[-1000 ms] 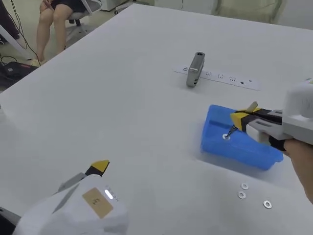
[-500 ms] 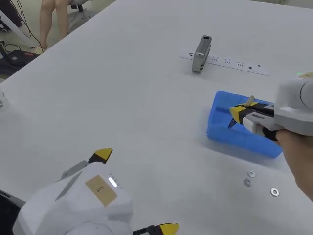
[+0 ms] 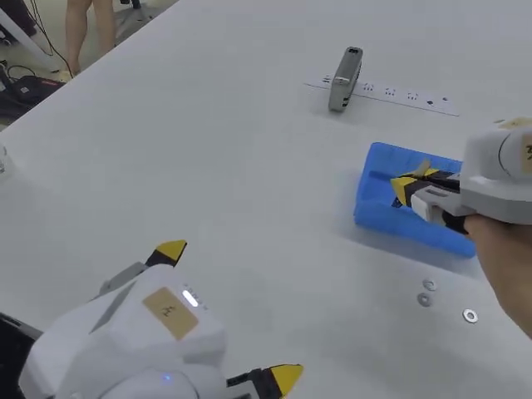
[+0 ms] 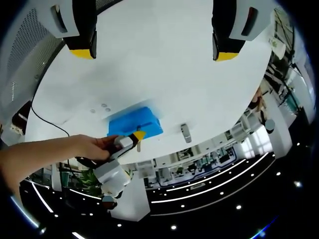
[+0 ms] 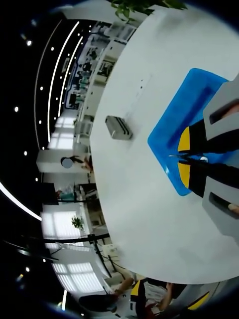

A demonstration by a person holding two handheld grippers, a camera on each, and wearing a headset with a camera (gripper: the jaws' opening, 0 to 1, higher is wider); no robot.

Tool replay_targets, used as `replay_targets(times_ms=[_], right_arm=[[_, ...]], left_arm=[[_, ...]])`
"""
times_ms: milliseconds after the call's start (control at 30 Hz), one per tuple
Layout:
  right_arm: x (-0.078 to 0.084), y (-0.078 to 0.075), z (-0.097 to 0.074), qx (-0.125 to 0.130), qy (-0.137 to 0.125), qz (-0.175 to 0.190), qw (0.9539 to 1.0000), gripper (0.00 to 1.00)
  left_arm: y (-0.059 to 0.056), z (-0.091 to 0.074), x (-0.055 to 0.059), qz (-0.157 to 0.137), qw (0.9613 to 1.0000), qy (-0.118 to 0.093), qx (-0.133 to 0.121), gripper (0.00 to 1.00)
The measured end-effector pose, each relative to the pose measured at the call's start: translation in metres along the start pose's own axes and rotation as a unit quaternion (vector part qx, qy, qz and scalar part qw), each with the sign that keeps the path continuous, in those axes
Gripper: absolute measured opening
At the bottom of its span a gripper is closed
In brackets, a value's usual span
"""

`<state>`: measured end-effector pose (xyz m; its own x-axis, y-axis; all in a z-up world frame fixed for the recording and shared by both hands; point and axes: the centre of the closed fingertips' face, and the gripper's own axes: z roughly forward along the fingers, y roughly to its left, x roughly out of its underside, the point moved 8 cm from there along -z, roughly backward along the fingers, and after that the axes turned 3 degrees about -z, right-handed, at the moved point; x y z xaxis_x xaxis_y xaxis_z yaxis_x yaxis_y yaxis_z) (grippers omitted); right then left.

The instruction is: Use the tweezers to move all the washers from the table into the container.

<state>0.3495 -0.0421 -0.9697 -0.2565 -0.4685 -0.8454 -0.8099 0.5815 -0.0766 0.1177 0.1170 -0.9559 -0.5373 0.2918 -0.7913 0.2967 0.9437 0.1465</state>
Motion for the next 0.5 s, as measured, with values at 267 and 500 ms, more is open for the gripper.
replay_targets(times_ms=[267, 500], right_arm=[[-0.003, -0.002, -0.005, -0.005, 0.001, 0.001, 1.0, 0.02], [-0.018, -0.001, -0.028, -0.007, -0.02, -0.001, 0.9998, 0.02]], left_arm=[[0.001, 0.0, 0.001, 0.0, 1.0, 0.004, -0.002, 0.99], [0.002, -0.002, -0.001, -0.007, 1.0, -0.002, -0.005, 0.99]])
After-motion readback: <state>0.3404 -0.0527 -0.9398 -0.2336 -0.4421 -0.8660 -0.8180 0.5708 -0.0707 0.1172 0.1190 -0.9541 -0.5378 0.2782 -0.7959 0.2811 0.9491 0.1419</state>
